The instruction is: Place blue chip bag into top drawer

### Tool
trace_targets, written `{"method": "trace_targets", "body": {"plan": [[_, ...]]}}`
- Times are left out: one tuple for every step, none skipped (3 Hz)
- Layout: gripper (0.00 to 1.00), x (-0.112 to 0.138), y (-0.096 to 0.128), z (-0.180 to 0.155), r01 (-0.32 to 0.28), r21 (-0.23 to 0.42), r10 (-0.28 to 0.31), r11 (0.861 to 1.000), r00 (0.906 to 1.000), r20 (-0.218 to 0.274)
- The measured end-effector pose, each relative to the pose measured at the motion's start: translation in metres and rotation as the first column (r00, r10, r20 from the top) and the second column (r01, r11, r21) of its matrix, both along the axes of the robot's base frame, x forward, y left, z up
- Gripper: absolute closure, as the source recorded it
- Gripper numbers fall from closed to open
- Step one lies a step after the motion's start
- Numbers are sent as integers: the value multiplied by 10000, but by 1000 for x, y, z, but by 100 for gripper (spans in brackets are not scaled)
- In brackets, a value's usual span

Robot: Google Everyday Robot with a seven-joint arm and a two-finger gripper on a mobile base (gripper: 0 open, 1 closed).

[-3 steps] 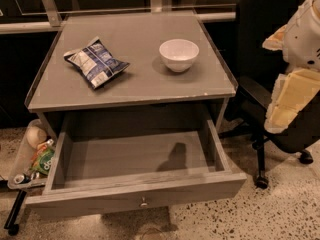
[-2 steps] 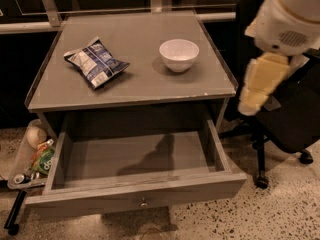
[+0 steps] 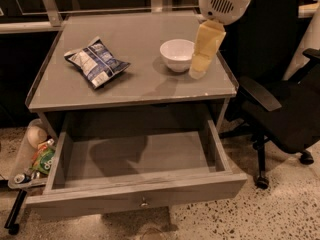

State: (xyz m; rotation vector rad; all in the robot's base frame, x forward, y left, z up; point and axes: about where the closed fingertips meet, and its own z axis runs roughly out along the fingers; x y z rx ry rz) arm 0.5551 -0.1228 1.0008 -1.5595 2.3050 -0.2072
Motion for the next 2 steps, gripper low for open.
{"method": "trace_targets", "body": {"plan": [[0, 3, 6, 5, -102, 101, 100, 9999, 9998, 182], [0, 19, 32, -1, -131, 650, 114, 9978, 9996, 268]]}}
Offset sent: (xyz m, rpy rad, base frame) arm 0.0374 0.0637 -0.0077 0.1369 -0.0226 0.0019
